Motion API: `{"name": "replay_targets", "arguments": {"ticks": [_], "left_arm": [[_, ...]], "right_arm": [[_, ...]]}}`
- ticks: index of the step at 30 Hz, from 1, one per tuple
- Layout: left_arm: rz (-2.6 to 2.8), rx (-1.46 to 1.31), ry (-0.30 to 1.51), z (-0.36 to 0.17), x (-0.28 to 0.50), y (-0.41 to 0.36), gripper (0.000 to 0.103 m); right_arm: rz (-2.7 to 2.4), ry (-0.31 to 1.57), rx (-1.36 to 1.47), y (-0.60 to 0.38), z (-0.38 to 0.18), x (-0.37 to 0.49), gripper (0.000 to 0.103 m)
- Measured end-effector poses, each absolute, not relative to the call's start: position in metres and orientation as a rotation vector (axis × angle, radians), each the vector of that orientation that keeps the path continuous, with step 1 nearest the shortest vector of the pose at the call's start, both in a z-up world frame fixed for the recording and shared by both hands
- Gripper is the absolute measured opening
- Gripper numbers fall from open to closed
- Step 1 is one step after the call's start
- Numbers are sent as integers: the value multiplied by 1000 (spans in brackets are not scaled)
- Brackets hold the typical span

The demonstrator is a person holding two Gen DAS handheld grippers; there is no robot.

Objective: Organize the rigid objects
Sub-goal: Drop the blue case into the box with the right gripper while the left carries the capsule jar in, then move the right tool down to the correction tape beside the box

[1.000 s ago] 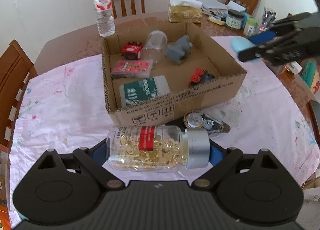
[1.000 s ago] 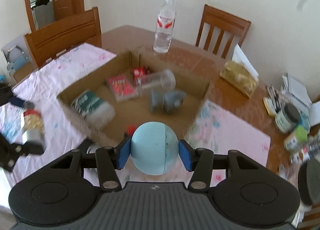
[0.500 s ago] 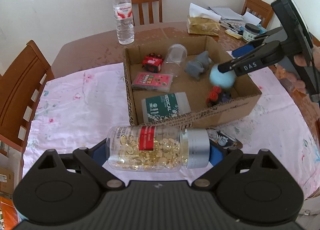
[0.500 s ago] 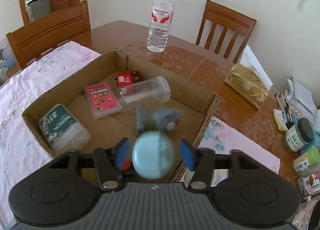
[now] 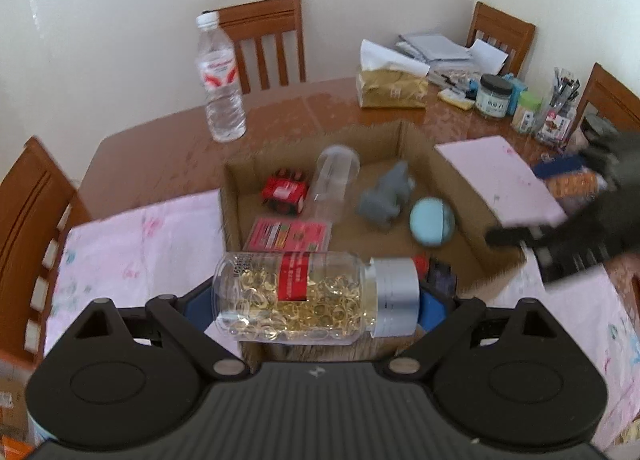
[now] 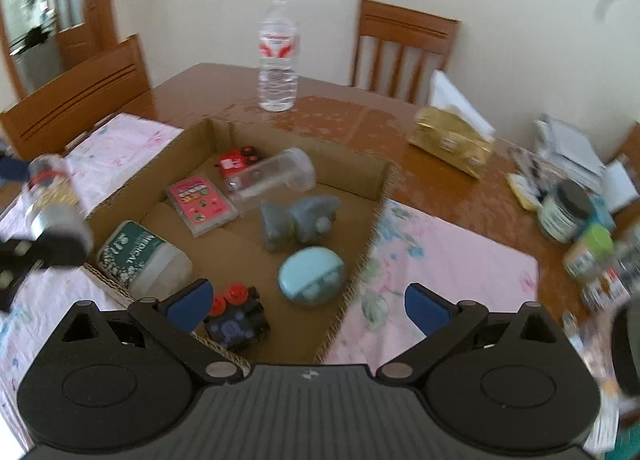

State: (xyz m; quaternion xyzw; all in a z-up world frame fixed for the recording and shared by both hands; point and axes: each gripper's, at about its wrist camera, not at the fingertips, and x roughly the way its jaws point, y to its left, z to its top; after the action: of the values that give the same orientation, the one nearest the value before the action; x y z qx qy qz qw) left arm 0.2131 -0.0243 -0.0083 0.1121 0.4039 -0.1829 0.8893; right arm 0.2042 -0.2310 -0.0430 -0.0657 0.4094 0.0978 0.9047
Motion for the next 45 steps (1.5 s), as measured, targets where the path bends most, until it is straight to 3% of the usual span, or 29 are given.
{"name": "replay_targets", "arguments": {"ticks": [11, 20, 32, 45], "left_arm": [[-452, 269, 863, -35, 269, -72, 95], [-434, 270, 784, -23, 274, -77, 99], [-311, 180, 804, -11, 228, -35, 102], [-203, 202, 840, -51, 182, 27, 102]], "right_arm": [[61, 890, -17, -262, -51, 171, 103], [-36, 876, 79, -297, -51, 163, 103], [42, 887, 57, -285, -58, 162, 103], [22, 945, 40, -245, -83, 141, 103]]}}
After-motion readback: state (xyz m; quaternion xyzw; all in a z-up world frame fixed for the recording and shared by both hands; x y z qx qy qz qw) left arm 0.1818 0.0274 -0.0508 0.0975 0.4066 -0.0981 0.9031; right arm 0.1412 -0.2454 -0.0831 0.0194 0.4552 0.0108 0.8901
